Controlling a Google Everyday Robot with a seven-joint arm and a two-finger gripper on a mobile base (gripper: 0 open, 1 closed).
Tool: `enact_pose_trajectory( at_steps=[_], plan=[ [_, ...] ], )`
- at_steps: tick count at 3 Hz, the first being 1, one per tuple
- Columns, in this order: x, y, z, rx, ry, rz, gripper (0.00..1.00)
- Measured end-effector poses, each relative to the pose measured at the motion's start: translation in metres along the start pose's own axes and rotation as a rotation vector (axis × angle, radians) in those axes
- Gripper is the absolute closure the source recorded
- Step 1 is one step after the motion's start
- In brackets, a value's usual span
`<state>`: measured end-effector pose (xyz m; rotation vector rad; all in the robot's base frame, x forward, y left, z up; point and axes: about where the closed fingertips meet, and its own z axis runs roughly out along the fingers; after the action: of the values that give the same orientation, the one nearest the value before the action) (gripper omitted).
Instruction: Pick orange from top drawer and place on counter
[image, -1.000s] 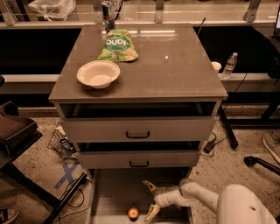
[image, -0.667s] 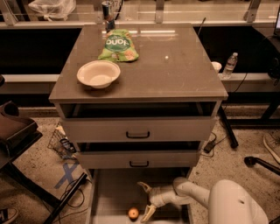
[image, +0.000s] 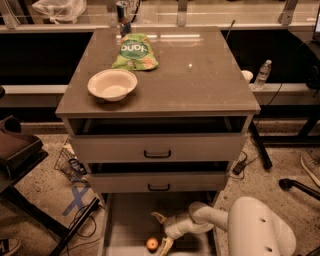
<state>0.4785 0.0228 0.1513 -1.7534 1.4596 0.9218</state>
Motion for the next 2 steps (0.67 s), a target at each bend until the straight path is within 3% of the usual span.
enact_pose_trajectory(
  at_steps=[1, 2],
  plan=[
    [0.0026, 0.0014, 0.0104, -0.022, 0.019, -0.008, 0.00],
    [0.0076, 0.0027, 0.0183, -0.044, 0.038, -0.006, 0.18]
  ],
)
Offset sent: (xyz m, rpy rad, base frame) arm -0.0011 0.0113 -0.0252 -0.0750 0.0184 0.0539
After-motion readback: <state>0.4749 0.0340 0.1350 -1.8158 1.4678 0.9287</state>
